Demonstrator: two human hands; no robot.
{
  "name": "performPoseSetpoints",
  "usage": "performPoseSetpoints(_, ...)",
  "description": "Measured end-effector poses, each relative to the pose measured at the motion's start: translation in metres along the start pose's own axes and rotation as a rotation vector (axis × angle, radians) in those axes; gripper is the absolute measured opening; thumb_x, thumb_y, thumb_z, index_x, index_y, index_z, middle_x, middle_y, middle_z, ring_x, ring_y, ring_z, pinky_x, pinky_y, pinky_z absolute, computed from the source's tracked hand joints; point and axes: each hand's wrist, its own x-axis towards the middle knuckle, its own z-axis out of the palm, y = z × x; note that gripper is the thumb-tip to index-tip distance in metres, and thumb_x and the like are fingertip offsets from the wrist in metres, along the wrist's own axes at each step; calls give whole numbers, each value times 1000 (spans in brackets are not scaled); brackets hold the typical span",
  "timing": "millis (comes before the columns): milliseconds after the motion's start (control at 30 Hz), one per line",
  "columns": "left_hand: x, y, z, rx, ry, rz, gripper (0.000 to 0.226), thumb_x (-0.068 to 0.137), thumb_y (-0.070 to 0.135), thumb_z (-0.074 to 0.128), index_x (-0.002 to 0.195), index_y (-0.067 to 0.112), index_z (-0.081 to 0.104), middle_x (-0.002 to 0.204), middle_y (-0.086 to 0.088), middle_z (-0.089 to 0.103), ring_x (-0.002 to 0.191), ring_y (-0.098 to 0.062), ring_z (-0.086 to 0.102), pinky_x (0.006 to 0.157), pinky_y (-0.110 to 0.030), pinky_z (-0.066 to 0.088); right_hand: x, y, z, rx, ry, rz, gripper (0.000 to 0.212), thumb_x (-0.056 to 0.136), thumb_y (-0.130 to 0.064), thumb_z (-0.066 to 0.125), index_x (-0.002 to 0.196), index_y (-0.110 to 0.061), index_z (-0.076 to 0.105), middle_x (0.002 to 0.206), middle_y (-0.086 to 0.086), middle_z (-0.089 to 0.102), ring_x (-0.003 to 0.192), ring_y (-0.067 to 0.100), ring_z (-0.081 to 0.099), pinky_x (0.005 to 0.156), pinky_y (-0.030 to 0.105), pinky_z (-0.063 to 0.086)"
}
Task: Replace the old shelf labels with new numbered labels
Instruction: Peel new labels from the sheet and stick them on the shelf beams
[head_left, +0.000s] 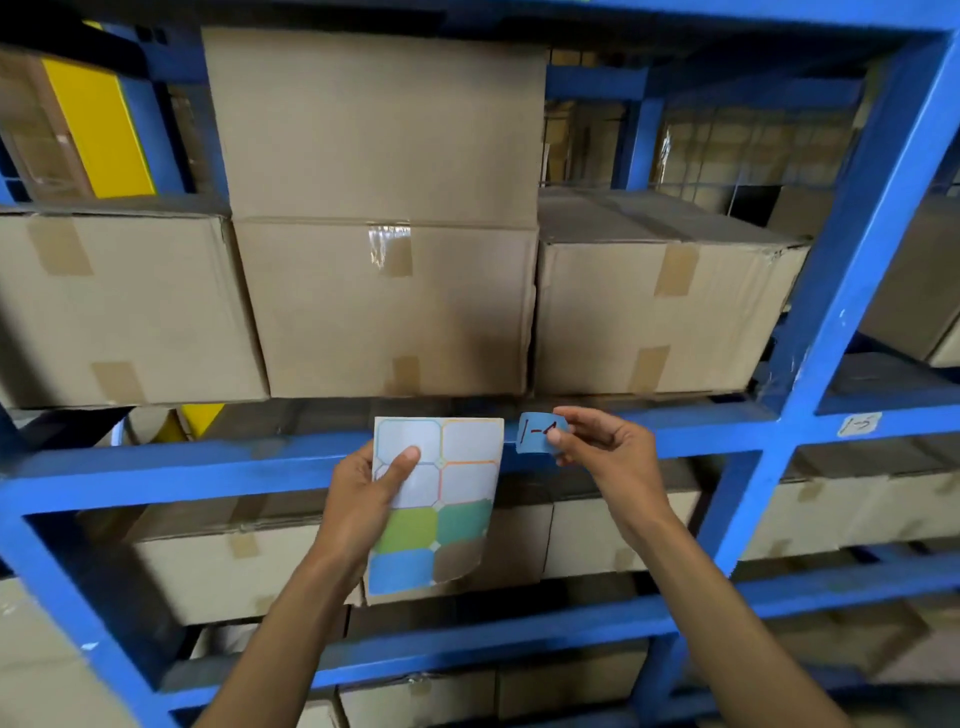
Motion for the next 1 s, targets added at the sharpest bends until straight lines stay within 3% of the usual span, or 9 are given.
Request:
performPoseSetpoints(200,-1,-30,-38,21,18,-51,10,90,20,69,98,15,73,82,-3,81,68,-18,76,53,-28,58,-5,48,16,-59,51,105,15,78,-4,79,79,-19,77,75,0,77,63,6,67,57,18,55)
performPoseSetpoints(500,-1,-53,-62,28,-23,-62,14,88,13,70,101,18,74,90,0,81,75,-18,77,58,-29,61,2,90,53,-149,61,62,11,77,-10,82,82,-19,77,77,-4,76,72,7,71,62,19,56)
performPoseSetpoints(600,0,-60,-67,16,-21,-87,18,88,19,72,106,19,74,96,-3,81,84,-26,77,70,-44,63,8,96,57,-188,110,18,11,76,-14,83,85,-16,78,82,-2,77,80,11,72,68,24,59)
performPoseSetpoints(733,6,-63,-69,24,-30,-89,17,88,21,72,105,22,74,96,-3,80,84,-26,77,69,-44,63,10,104,62,-214,164,-3,12,75,-16,83,86,-12,78,83,0,77,83,16,73,76,34,61)
performPoseSetpoints(1000,13,-65,-62,41,-50,-104,23,88,20,71,111,19,73,101,-4,80,88,-28,76,76,-51,63,10,109,66,-221,218,-55,14,75,-19,84,87,-15,78,80,-4,76,79,9,72,74,22,59)
